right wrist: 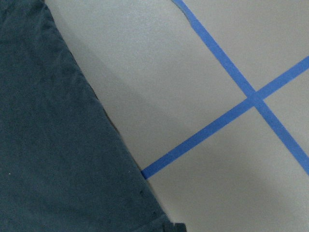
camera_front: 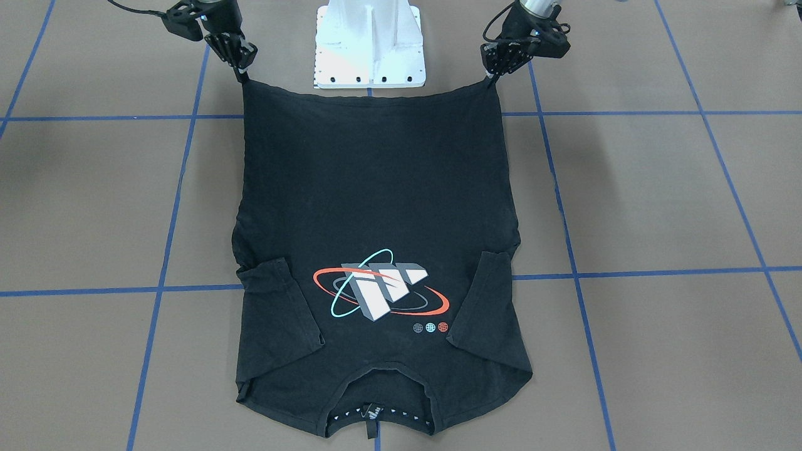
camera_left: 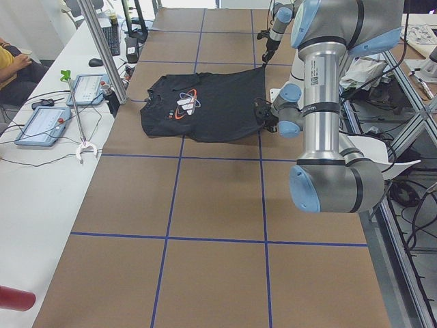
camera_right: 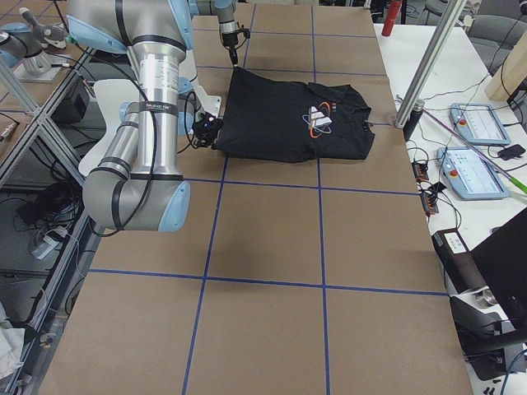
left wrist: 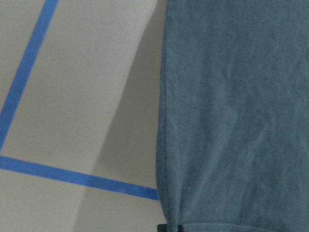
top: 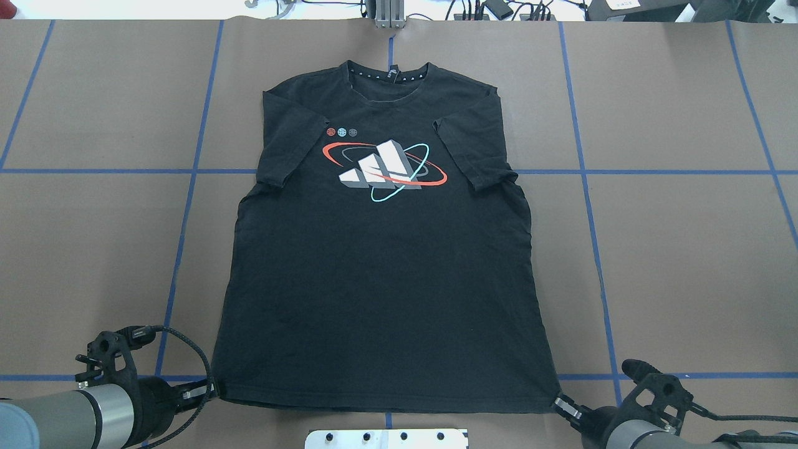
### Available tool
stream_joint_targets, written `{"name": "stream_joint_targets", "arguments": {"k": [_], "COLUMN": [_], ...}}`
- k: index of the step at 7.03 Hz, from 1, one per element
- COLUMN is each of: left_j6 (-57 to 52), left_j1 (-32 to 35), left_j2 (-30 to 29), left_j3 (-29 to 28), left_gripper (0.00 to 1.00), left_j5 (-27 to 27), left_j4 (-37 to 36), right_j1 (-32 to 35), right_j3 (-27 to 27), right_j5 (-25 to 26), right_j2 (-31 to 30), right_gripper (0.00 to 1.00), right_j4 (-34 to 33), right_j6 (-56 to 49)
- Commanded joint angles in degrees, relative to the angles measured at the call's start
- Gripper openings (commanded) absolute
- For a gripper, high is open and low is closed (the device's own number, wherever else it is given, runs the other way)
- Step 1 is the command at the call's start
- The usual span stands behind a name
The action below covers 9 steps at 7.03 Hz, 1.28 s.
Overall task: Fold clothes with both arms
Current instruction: 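Lift the hem with both grippers and fold it toward the collar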
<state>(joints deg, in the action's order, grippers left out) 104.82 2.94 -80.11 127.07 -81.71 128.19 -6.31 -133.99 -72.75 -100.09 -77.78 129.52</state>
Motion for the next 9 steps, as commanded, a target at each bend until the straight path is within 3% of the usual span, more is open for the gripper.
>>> {"name": "stream_joint_targets", "arguments": {"k": [1,2,3,4,5,6,7,8,9], "left_j6": [1.7,1.7,1.7,1.53,0.92,0.56,-2.05,-3.64,-6.36], "left_j1": [0.31,1.19,5.72,11.25,16.96,21.71,26.55,31.12,35.43], "left_j2": [-0.04,-0.83,-3.44,-7.3,-13.17,-17.84,-20.84,-22.18,-22.71], "left_j3": [4.3,5.89,5.56,5.03,3.29,-2.04,-6.01,-9.18,-12.17], "left_gripper": [0.0,0.0,0.0,0.0,0.0,0.0,0.0,0.0,0.0], "left_j5": [-0.47,-1.6,-2.05,-5.79,-9.4,-11.52,-13.72,-15.92,-17.33], "left_j4": [-0.74,-0.74,-0.83,-2.92,-7.03,-7.59,-7.6,-7.25,-6.64], "right_j1": [-0.37,2.68,8.54,15.21,23.63,31.89,36.85,39.07,41.01], "right_j3": [-4.33,-5.13,-4.88,-4.35,-2.96,1.76,8.33,13.18,16.62], "right_j5": [-0.46,-0.81,-6.04,-13.05,-18.34,-24.66,-27.59,-27.71,-27.89], "right_j2": [-2.03,-1.95,-1.25,-1.07,3.02,12.63,23.78,29.11,30.56], "right_gripper": [0.0,0.0,0.0,0.0,0.0,0.0,0.0,0.0,0.0], "right_j4": [-0.09,-0.09,-0.18,-0.18,-1.05,-7.75,-14.09,-15.72,-15.56], "right_j6": [-0.06,-0.58,-1.8,-5.38,-12.73,-16.72,-19.28,-19.83,-22.44]}}
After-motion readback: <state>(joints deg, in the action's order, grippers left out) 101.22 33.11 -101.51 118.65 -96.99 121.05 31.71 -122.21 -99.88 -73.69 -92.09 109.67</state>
